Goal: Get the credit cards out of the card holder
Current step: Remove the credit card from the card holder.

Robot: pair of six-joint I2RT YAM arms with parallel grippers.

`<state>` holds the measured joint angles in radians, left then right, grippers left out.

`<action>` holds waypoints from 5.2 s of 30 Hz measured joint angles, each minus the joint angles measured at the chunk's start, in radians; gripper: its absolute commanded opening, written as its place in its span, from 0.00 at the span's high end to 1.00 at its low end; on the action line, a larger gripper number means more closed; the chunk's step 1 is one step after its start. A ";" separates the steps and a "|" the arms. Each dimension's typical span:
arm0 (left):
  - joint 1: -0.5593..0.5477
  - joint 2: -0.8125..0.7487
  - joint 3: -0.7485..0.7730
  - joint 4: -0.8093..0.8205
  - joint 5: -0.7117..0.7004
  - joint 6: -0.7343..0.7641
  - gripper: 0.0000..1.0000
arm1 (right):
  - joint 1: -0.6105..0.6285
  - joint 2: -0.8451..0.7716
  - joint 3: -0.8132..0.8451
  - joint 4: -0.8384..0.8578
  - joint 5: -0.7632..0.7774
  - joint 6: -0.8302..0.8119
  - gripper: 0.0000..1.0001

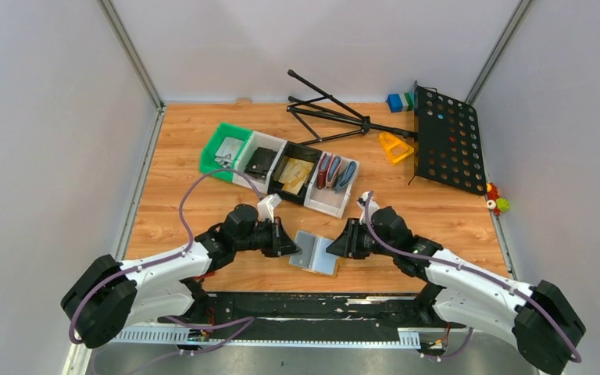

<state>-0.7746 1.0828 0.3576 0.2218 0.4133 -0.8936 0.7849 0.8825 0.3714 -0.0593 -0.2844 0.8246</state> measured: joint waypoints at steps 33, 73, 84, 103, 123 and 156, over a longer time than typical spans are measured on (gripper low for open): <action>-0.057 0.092 0.012 0.016 0.009 0.016 0.65 | 0.040 0.459 0.028 0.193 -0.058 -0.031 0.85; -0.057 0.055 0.022 -0.043 0.007 0.018 1.00 | 0.051 0.147 0.052 -0.080 0.058 -0.102 0.57; -0.057 0.035 0.046 -0.120 -0.034 0.048 1.00 | 0.065 0.066 0.076 -0.129 0.050 -0.119 0.49; -0.057 0.064 0.045 -0.085 -0.041 0.035 0.55 | 0.077 0.343 0.045 0.081 -0.020 -0.070 0.68; -0.057 0.206 0.044 0.010 -0.007 0.031 0.62 | 0.077 0.407 0.045 0.140 -0.031 -0.069 0.69; -0.042 0.125 -0.088 0.448 0.130 -0.225 1.00 | 0.003 -0.180 -0.175 0.216 -0.077 0.159 0.41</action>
<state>-0.8162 1.2076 0.2695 0.6701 0.5430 -1.1191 0.7883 0.7029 0.1959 0.1562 -0.3614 0.9840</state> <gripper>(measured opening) 0.019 0.583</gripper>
